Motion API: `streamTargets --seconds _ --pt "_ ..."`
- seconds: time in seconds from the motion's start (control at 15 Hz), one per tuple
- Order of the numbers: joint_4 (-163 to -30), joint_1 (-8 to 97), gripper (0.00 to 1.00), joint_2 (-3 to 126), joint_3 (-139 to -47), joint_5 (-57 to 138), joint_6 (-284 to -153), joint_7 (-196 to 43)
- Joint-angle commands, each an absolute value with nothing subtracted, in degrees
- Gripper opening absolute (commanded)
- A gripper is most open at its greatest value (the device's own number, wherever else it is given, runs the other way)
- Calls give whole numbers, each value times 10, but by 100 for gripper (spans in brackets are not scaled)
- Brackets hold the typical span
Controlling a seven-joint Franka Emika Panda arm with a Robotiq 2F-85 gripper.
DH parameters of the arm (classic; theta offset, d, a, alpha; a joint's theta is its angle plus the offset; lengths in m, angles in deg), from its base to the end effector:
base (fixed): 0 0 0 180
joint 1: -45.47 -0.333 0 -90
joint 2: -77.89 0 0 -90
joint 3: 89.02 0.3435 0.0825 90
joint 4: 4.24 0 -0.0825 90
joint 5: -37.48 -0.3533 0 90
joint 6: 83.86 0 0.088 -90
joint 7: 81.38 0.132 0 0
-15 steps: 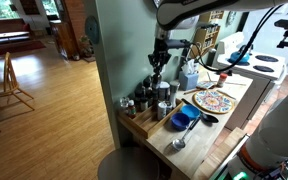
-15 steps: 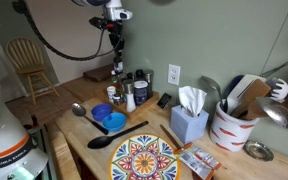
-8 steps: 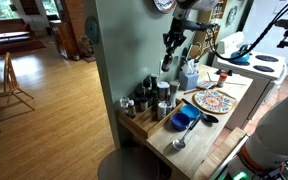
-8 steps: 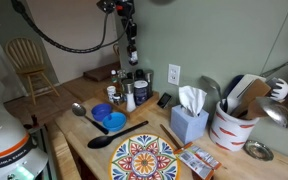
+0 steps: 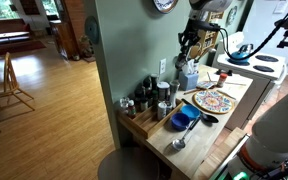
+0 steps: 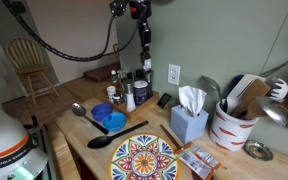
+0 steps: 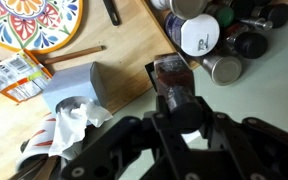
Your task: Remove one bottle from the box
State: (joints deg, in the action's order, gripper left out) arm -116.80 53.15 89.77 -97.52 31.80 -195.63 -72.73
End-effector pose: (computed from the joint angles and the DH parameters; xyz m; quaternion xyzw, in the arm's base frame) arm 0.4664 -0.1326 0.5886 -0.9672 0.2270 -0.0990 0.0565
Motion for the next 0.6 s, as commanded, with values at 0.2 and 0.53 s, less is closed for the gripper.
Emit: streamTargets --seconds 0.2,0.53 --pt "-1167 534 32 897 -973 317 -1955 -728" --pt "-1168 536 8 852 -966 356 -1980 -697"
